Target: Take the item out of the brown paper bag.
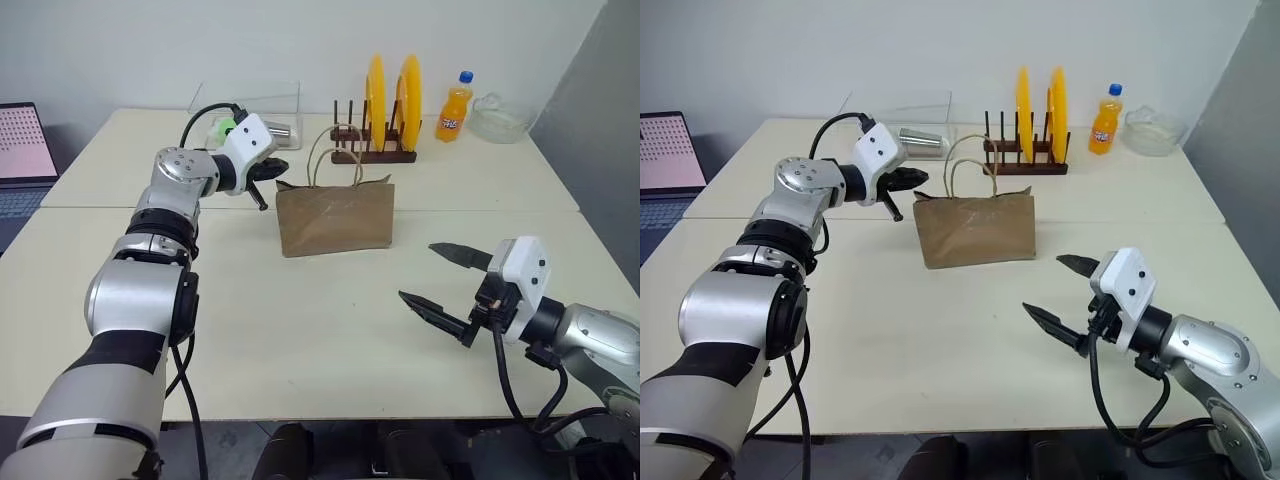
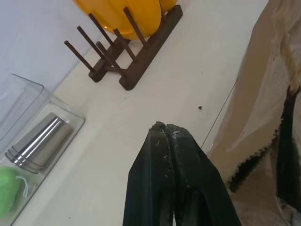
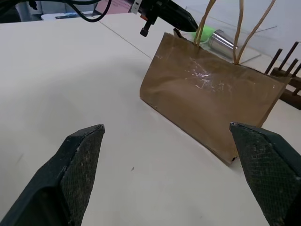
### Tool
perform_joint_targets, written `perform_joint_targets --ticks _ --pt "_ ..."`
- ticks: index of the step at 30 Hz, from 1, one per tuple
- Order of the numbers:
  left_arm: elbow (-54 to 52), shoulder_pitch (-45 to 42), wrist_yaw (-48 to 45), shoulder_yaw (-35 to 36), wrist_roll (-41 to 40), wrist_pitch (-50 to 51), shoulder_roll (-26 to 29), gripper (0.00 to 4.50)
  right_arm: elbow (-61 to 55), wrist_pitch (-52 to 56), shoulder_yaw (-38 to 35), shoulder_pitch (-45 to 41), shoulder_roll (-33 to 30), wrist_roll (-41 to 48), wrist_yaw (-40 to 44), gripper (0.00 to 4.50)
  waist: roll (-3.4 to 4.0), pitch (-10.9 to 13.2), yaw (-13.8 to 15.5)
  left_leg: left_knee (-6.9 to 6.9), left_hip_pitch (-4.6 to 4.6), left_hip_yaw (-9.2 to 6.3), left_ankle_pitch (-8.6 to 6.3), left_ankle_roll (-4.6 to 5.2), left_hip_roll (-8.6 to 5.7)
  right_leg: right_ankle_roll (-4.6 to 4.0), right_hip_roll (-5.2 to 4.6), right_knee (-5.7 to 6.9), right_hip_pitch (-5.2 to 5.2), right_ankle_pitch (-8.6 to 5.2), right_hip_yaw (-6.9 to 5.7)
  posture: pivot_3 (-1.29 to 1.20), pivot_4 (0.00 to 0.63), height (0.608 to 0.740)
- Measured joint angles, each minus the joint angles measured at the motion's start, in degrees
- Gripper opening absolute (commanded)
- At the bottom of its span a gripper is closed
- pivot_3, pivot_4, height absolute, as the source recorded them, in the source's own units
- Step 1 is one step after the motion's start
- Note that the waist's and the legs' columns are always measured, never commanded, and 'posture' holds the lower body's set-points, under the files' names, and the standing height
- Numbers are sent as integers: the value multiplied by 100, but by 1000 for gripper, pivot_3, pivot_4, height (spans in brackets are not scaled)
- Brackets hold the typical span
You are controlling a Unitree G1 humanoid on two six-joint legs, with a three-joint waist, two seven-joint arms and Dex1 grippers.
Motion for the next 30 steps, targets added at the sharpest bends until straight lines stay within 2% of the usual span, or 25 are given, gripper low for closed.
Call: perform_joint_targets --ticks 12,16,19,23,30 --pt "-19 92 -1357 -7 -45 66 -84 29 -32 45 -136 60 -119 164 -75 4500 0 0 -3 0 0 1 0 0 0 0 1 1 0 0 1 0 150 740" --pt "-179 196 -2239 -8 -195 79 -87 29 -39 75 -213 184 -236 266 -38 4500 0 0 -3 0 0 1 0 0 0 0 1 0 1 0 1 0 150 740" --pt "-534 378 -3031 -26 -341 96 -61 29 -59 109 -221 258 -289 378 -29 4500 0 0 -9 0 2 2 0 0 0 -1 2 1 1 0 3 0 150 740" --pt "-1072 756 -3640 -110 -471 194 8 29 -121 109 -225 303 -344 403 -29 4500 2 -1 -13 0 6 1 0 1 2 0 4 1 4 0 4 0 150 740" --pt "-2885 1874 -3825 -704 -1249 711 300 29 -135 99 -210 379 -447 399 89 4500 3 -2 -11 0 9 -3 0 1 3 0 3 1 7 0 7 0 150 740"
